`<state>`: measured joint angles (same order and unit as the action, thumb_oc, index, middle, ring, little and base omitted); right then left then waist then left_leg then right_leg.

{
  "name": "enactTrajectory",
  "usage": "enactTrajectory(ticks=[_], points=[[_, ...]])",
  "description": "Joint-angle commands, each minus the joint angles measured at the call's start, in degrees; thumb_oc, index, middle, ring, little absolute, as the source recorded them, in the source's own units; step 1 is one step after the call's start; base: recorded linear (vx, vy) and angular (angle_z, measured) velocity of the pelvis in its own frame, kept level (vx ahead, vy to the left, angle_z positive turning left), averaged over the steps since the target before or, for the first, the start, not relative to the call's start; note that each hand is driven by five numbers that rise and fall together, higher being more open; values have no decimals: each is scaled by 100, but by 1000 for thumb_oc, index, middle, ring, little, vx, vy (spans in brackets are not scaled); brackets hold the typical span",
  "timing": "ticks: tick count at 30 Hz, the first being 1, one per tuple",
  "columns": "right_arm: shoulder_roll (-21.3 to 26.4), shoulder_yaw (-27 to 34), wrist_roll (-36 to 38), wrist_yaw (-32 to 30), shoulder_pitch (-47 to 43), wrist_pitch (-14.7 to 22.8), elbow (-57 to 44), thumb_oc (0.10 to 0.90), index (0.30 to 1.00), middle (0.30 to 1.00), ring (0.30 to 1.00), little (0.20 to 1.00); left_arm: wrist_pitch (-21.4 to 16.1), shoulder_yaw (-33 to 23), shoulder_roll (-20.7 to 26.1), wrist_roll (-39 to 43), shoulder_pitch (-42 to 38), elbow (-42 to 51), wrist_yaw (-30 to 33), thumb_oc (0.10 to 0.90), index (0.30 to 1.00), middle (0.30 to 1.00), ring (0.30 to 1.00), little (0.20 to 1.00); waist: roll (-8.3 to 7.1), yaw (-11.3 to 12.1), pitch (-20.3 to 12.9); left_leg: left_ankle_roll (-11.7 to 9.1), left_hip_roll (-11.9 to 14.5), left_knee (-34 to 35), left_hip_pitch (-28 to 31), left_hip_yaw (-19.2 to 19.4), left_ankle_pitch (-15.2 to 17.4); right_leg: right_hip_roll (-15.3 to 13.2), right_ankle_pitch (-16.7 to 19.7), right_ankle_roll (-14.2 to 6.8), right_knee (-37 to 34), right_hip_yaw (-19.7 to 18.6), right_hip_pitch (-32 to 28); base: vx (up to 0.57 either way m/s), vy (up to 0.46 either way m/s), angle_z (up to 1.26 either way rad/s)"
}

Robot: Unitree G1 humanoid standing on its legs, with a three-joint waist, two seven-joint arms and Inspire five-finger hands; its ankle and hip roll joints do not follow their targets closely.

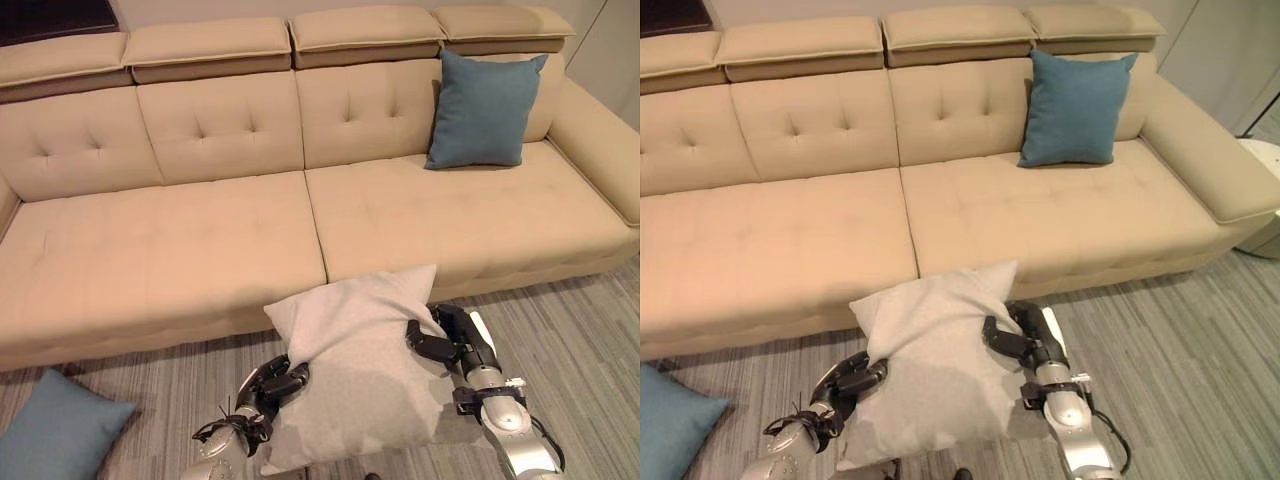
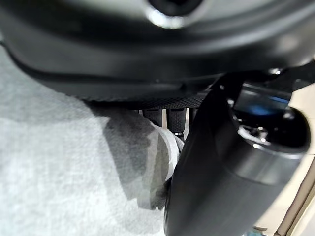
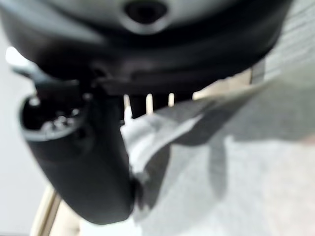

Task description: Pick up all the scattered cushions and arrange them neatly on the sofa.

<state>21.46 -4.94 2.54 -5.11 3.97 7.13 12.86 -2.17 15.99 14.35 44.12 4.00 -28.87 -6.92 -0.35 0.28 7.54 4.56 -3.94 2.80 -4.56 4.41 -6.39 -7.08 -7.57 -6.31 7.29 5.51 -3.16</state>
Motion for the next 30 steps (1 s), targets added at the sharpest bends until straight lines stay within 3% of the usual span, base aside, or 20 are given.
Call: enactTrajectory(ticks=[1,3,5,8,9,12,17,18,20,23,27,30], points=[[-2,-72,17,118,-610,664,-604,400,300,300,300,300,-623,-1,-232,22,-449,815,-391,400,300,300,300,300,-151,116,-440,-220,202,-757,-87,-264,980,63,406,-64,1080,-82,437,58,126,-19],[-72,-148,83,159,-684,691,-605,400,300,300,300,300,-667,10,-200,55,-468,890,-376,400,300,300,300,300,-54,35,-293,-96,235,-787,18,-376,1064,109,611,-119,1834,-297,922,64,82,0],[-74,-175,62,167,-719,705,-602,400,300,300,300,300,-687,23,-205,38,-490,892,-377,400,300,300,300,300,-36,13,-280,-84,234,-776,86,-425,1108,127,572,-92,1857,-336,1039,85,30,12],[-9,-243,10,172,-861,685,-591,400,300,300,300,300,-706,39,-217,11,-567,824,-372,400,300,300,300,300,5,-35,-305,-127,261,-663,310,-471,1231,155,349,0,1238,-302,1126,185,-54,5],[34,-287,19,176,-918,668,-563,400,300,300,300,300,-708,72,-248,28,-589,802,-362,400,300,300,300,300,-42,-81,-333,-157,240,-595,460,-508,1302,218,444,-11,635,-321,1283,189,-109,-11],[114,-364,-1,153,-956,655,-535,400,300,300,300,300,-743,104,-286,8,-649,758,-318,400,300,300,300,300,-98,-164,-331,-235,215,-534,743,-648,1454,321,760,-92,-10,-354,1444,178,-117,-8],[127,-297,37,157,-811,682,-554,400,300,300,300,300,-744,129,-346,8,-658,718,-375,400,300,300,300,300,-207,-184,-476,-462,330,-701,853,-776,1621,384,797,27,-357,-405,1046,185,-223,35],[186,-227,70,141,-741,732,-559,400,300,300,300,300,-722,178,-382,27,-639,670,-430,400,300,300,300,300,-224,-211,-511,-615,473,-945,794,-753,1633,461,727,112,-473,-326,838,110,-230,22],[226,-150,122,97,-694,759,-558,400,300,300,300,300,-724,219,-420,9,-695,630,-418,400,300,300,300,300,-264,-240,-448,-786,627,-1724,349,-700,1354,468,677,225,-547,-201,658,67,-237,34],[287,-112,193,75,-692,754,-536,400,300,300,300,300,-711,261,-452,-30,-755,579,-430,400,300,300,300,300,-329,-240,-344,-788,769,-2384,-65,-505,1125,465,599,352,-626,-68,478,32,-131,25],[321,-46,198,100,-625,728,-507,400,300,300,300,300,-667,264,-476,-54,-743,521,-458,400,300,300,300,300,-396,-197,-346,-677,607,-2113,-349,-327,1356,423,495,356,-729,-5,313,107,-51,12],[319,13,214,81,-580,713,-519,400,300,300,300,300,-646,289,-493,-78,-750,498,-460,400,300,300,300,300,-385,-196,-368,-665,608,-1716,-440,-114,1210,438,415,358,-754,50,208,126,20,21]])
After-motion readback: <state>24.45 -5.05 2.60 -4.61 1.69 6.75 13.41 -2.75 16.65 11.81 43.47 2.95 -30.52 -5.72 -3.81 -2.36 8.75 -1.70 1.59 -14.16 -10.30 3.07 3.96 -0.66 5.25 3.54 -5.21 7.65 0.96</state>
